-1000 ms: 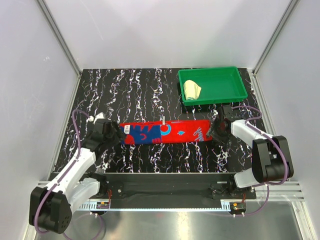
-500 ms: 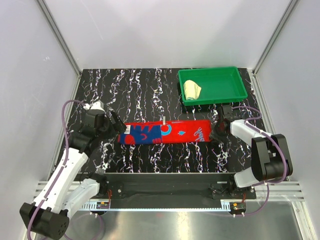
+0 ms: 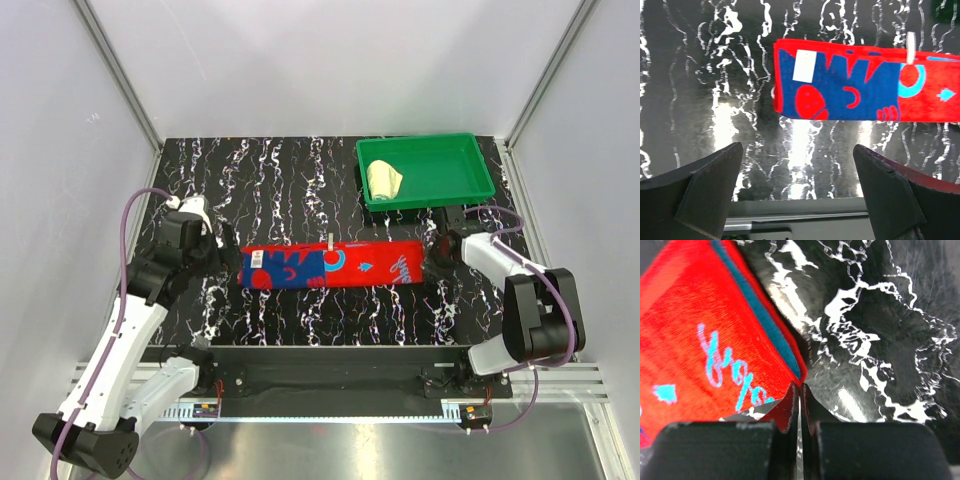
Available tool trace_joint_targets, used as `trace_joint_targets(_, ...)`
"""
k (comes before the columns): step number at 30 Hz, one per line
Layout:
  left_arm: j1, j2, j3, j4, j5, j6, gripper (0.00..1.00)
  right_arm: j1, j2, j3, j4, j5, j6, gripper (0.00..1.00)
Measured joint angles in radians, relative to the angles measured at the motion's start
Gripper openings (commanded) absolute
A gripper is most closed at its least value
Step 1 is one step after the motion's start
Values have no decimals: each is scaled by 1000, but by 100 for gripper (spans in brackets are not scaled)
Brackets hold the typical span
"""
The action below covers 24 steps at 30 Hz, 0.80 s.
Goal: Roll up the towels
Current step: Fold the towel
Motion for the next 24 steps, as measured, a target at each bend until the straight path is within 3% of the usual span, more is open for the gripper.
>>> trace_joint_targets(6,0,-3,-3,1,-20,26,99,38,-21,146,-120,26,-39,0)
trace_joint_targets(13,0,-3,-12,9,-21,34,99,189,-6,375,-253,92,-51,0)
trace_joint_targets(24,0,-14,-14,22,-26,34,99,427,254,665,-356,154,-13,0)
